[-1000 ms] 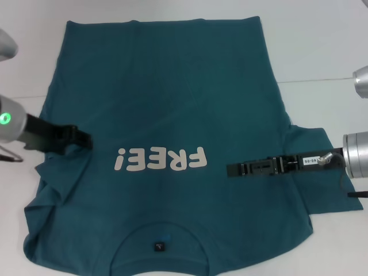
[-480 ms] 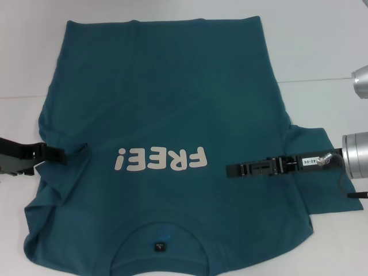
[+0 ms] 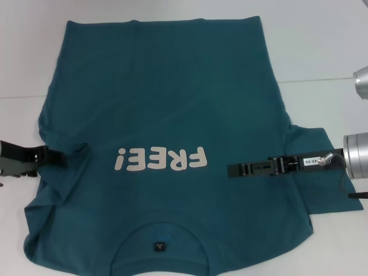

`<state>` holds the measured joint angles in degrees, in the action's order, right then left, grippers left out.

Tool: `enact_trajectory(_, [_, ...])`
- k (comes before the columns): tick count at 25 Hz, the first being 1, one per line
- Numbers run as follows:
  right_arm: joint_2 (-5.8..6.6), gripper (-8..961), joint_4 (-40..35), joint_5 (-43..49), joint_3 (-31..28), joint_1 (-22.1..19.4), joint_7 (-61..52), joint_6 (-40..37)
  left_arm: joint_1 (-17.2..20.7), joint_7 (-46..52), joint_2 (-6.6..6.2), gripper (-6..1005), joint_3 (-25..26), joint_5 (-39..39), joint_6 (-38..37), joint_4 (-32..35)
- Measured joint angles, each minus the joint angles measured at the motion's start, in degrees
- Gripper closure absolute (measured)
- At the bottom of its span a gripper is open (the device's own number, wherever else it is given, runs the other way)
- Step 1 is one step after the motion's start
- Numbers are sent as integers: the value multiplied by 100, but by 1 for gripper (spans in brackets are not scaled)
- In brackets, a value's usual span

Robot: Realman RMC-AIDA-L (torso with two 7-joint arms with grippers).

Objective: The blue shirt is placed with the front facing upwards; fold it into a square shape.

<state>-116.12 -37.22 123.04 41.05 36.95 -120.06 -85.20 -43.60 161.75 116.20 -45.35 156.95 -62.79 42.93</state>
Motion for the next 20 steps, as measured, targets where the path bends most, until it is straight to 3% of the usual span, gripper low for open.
enact_trajectory(5, [2, 43, 4, -1, -5, 4, 0, 2, 28, -67, 12, 214, 8, -141, 5, 51])
enact_trajectory(20, [13, 43, 4, -3, -18, -2, 0, 13, 17, -105, -22, 790, -26, -156, -159, 48])
